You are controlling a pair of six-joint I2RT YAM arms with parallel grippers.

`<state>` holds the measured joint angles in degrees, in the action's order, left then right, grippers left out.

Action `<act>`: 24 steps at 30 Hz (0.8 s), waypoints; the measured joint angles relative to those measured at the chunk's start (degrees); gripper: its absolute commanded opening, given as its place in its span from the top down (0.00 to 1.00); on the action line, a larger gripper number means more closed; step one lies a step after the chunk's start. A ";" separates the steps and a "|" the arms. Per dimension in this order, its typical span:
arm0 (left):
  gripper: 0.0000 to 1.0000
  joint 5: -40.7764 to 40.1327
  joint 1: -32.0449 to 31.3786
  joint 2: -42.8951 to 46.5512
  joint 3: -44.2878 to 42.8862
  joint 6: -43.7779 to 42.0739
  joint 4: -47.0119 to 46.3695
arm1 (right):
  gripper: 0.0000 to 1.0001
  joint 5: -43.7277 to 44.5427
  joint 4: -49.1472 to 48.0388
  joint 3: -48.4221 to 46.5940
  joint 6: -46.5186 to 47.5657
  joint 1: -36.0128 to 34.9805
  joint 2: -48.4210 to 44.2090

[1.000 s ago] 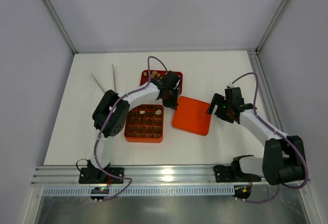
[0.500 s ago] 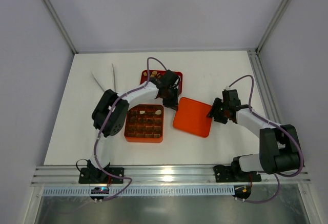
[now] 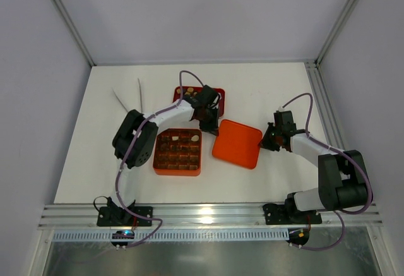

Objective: Pack the chocolate

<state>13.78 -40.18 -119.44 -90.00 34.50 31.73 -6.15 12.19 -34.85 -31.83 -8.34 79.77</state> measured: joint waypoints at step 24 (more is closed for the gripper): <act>0.88 2.93 0.90 0.70 1.31 1.36 -1.31 | 0.96 -0.72 -0.04 -0.15 0.07 0.46 0.42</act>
<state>16.71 -39.29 -118.74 -88.68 35.86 30.41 -6.87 12.14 -35.00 -31.77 -7.88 80.18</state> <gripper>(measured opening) 0.101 0.045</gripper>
